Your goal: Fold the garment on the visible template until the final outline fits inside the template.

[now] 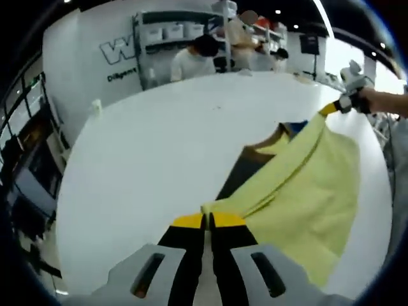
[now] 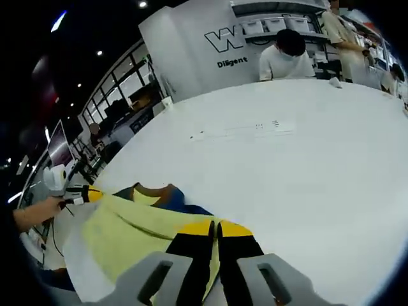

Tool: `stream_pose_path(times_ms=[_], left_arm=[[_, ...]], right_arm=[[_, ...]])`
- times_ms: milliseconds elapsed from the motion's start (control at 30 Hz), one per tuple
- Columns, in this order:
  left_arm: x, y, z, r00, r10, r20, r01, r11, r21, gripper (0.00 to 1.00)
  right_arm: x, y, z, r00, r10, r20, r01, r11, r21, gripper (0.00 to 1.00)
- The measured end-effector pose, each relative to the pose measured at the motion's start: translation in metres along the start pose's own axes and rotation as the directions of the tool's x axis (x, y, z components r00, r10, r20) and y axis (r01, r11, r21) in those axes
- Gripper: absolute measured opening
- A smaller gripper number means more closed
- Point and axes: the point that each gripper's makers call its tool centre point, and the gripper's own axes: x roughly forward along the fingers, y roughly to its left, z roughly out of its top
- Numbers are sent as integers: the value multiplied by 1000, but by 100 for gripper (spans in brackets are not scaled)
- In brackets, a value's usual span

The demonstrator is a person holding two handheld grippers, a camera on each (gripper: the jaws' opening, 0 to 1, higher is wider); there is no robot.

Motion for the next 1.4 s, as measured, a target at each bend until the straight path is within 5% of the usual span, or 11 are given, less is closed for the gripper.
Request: stream_pose_path(times_ms=[33, 167, 300, 433, 533, 633, 733, 1000, 1133, 1300, 1400], left_arm=[[-2, -2, 1, 1000, -2, 3, 2, 999, -54, 0], [-5, 8, 8, 999, 4, 52, -2, 999, -38, 1], [-10, 15, 10, 998, 22, 57, -23, 999, 24, 1], [-12, 13, 9, 997, -13, 77, 7, 997, 75, 18], [-15, -2, 4, 995, -62, 78, 57, 996, 71, 31], [-5, -5, -9, 997, -75, 17, 72, 987, 145, 36], [-1, -11, -11, 996, -86, 8, 84, 987, 138, 36], [11, -2, -6, 999, -32, -17, 34, 982, 184, 37], [21, 11, 3, 1000, 14, -4, -14, 991, 131, 36], [27, 22, 25, 995, 39, 95, -36, 999, -34, 34], [28, 31, 28, 992, 69, 102, -65, 997, -38, 31]], right_arm=[[-1, 1, -2, 1000, -5, -11, 5, 1000, 11, 0], [-3, 5, 0, 1000, 7, -1, -7, 991, -135, 0], [-8, -2, 8, 1000, -10, 24, 16, 969, -246, 15], [-6, 2, 7, 1000, 21, 17, -15, 962, -273, 15], [-5, 11, -1, 998, 59, -8, -57, 932, -359, 23], [3, 17, -15, 995, 73, -63, -94, 883, -461, 46], [6, 13, -18, 995, 32, -93, -75, 860, -505, 44], [27, -4, -12, 996, -2, -85, -36, 897, -441, 42], [30, -6, -3, 999, -5, -36, -8, 938, -348, 37], [31, -11, 13, 1000, -1, 26, 7, 968, -251, 37], [26, -7, 18, 999, 9, 37, -1, 974, -228, 34]])
